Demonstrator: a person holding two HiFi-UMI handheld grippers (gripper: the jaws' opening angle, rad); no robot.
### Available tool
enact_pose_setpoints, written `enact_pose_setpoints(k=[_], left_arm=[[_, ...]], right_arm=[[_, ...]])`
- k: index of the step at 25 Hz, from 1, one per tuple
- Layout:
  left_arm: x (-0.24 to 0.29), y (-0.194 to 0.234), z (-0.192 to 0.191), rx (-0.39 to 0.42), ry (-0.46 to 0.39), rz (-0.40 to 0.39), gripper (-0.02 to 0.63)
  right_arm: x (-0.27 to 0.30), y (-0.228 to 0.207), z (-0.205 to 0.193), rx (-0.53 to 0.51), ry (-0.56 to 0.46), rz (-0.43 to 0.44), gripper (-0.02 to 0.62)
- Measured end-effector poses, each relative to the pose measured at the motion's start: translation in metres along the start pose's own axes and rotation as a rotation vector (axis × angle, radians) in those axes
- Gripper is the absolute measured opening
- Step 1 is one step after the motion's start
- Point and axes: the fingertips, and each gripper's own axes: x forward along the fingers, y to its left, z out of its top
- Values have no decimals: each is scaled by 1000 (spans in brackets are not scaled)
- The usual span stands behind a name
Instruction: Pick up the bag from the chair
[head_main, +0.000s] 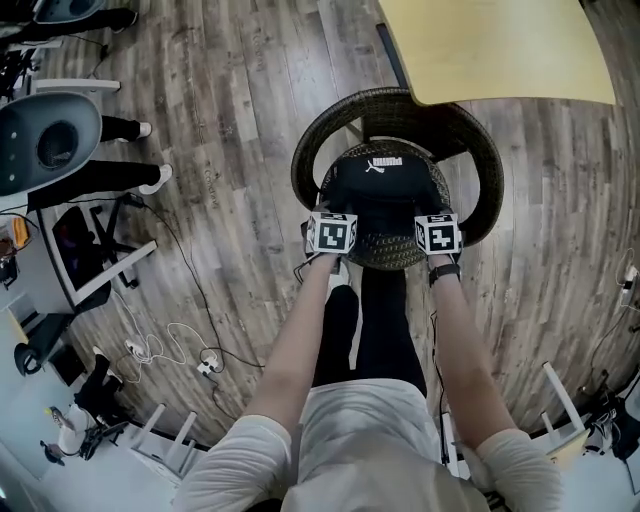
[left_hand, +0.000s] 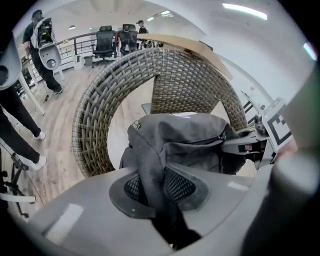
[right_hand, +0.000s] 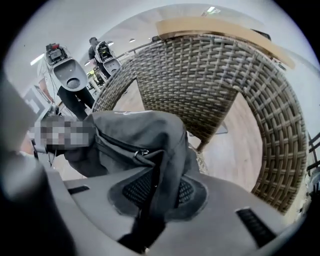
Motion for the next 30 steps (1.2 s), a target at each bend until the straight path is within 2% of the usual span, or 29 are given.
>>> enact_pose_setpoints(k=[11, 23, 30], left_arm=[[-82, -14, 36, 34, -152, -5, 66], [-169, -20, 53, 120, -274, 47, 64], [-219, -33, 55, 138, -350, 44, 64]], right_arm=[[-86, 26, 43, -45, -124, -82, 74], [-164, 69, 61, -21, -264, -113, 74], [-212, 88, 62, 7, -341, -142, 74]])
